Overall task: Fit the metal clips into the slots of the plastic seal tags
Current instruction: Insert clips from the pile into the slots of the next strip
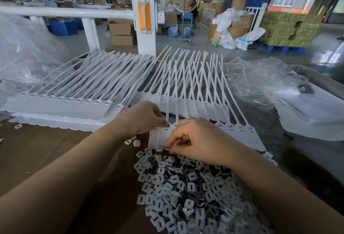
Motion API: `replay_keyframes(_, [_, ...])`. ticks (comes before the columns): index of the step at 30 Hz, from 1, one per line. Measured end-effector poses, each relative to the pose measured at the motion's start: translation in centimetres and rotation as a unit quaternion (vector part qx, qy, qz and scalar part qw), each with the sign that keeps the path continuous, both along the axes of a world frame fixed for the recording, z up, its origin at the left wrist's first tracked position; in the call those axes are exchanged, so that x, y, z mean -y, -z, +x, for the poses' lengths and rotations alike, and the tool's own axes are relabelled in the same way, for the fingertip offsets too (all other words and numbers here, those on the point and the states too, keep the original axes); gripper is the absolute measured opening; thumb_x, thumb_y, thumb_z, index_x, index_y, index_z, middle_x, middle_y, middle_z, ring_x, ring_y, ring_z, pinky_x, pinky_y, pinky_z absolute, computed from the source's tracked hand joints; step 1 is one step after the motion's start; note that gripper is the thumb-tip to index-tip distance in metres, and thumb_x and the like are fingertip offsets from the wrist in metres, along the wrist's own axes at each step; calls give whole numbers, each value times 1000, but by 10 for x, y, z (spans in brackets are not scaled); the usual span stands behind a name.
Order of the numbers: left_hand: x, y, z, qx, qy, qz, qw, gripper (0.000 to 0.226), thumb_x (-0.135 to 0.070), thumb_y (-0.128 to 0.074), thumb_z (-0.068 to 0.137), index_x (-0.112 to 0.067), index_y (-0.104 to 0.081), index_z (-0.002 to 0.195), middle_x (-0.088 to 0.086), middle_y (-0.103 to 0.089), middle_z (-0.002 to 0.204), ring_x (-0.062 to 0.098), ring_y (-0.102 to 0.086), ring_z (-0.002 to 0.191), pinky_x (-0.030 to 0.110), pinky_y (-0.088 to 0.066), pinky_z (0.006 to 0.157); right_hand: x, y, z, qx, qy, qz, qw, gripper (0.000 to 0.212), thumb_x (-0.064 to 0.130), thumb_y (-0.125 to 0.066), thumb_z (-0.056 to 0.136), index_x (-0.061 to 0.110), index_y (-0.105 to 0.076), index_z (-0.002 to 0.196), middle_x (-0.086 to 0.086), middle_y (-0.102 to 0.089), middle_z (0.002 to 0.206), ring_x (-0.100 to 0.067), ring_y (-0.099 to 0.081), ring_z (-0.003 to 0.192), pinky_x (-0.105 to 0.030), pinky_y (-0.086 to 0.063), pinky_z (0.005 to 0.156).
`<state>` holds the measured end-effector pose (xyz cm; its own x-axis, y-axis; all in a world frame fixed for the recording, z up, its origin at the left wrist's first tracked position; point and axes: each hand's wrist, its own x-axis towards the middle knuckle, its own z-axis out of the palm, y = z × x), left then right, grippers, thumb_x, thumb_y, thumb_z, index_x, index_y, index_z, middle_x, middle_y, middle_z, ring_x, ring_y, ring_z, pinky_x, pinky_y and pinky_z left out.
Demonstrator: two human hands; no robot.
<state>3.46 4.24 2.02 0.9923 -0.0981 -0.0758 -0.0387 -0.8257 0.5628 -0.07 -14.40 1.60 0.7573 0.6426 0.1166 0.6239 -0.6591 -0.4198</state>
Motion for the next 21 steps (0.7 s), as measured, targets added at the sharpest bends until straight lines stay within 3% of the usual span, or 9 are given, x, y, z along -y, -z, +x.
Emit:
replay_keyframes(3, [-2,-5,-1,34,19,-26,999,15,-37,-70,87,-22,-68,83,-3,-69,80,15,-65,77,29,-53,70,0,0,0,-25,28,64,997,9,30,-71,88,29,-76,96,24,-63,75,14,-60,72,-3,-46,66])
replay_keyframes(5, [-2,-11,-2,33,38,-69,996,12,-36,-70,87,-24,-70,83,-3,-72,81,20,-68,80,32,-54,73,2,-1,2,-45,83,124,988,8,28,-69,90,27,-75,95,16,-68,73,7,-61,59,-8,-48,55])
replay_keyframes(7, [-2,-15,-4,18,59,-102,993,10,-36,-70,87,-27,-72,82,-4,-73,81,25,-68,84,38,-53,77,6,-2,7,-67,140,191,969,5,27,-69,90,30,-74,90,12,-71,74,-1,-64,61,-13,-50,54])
replay_keyframes(10, [1,-18,-5,-7,92,-130,987,11,-36,-69,88,-28,-75,84,-11,-74,79,14,-68,85,33,-51,81,10,-4,10,-140,180,282,932,7,24,-70,89,30,-72,85,12,-73,77,2,-61,63,-14,-46,56])
replay_keyframes(13, [5,-20,-6,-18,110,-160,981,11,-34,-69,88,-26,-76,87,-8,-75,81,13,-66,87,34,-50,89,11,-4,10,-176,196,310,914,10,21,-69,90,28,-73,84,9,-74,78,3,-59,62,-21,-47,60])
replay_keyframes(21, [8,-23,-9,-1,130,-151,980,13,-33,-68,89,-22,-74,87,-3,-74,81,19,-66,85,35,-50,86,10,-4,12,-199,213,325,900,9,18,-65,93,23,-72,89,7,-75,76,0,-57,60,-16,-46,54])
